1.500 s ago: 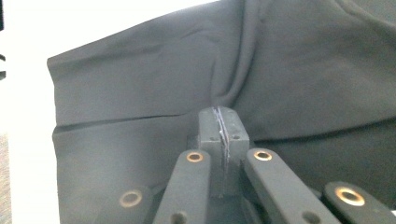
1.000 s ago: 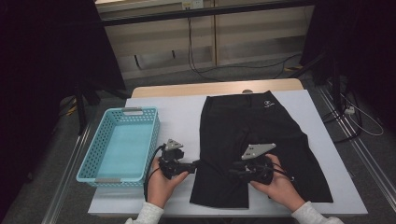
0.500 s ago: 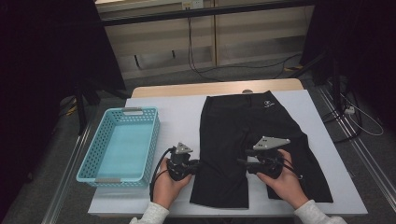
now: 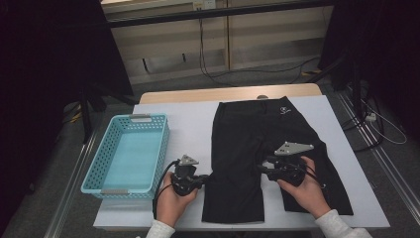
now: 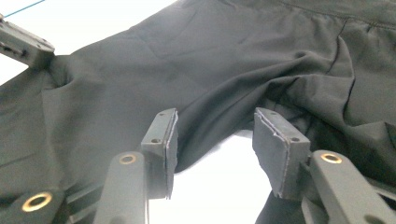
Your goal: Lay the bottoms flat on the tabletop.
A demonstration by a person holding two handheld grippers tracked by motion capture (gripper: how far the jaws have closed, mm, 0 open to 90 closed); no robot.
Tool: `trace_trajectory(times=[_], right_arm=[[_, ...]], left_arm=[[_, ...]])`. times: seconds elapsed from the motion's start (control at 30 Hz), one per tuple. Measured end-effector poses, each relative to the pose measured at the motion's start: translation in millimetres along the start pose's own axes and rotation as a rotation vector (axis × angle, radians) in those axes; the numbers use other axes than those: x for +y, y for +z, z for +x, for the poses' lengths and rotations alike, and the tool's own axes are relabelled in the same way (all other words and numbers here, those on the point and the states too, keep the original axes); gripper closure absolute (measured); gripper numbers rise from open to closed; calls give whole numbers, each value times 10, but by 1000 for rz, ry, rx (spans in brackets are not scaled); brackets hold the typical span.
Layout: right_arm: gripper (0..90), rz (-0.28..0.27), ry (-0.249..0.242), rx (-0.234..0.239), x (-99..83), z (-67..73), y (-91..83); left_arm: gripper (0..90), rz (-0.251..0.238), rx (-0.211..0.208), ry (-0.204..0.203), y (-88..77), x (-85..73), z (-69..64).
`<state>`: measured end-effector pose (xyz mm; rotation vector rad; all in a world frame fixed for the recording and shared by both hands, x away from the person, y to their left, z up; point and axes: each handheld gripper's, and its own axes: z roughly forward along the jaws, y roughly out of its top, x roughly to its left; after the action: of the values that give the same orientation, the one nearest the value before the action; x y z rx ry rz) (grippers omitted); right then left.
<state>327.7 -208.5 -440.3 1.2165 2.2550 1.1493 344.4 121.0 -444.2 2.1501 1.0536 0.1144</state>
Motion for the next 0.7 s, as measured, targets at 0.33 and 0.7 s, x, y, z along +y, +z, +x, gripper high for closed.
trace_trajectory(times=[0.33, 0.7], right_arm=[[495, -2, -5, 2, 11, 0, 10], [486, 12, -1, -5, -14, -8, 0]], left_arm=[[611, -70, -3, 9, 6, 38, 45], [779, -74, -4, 14, 301, 150, 2]])
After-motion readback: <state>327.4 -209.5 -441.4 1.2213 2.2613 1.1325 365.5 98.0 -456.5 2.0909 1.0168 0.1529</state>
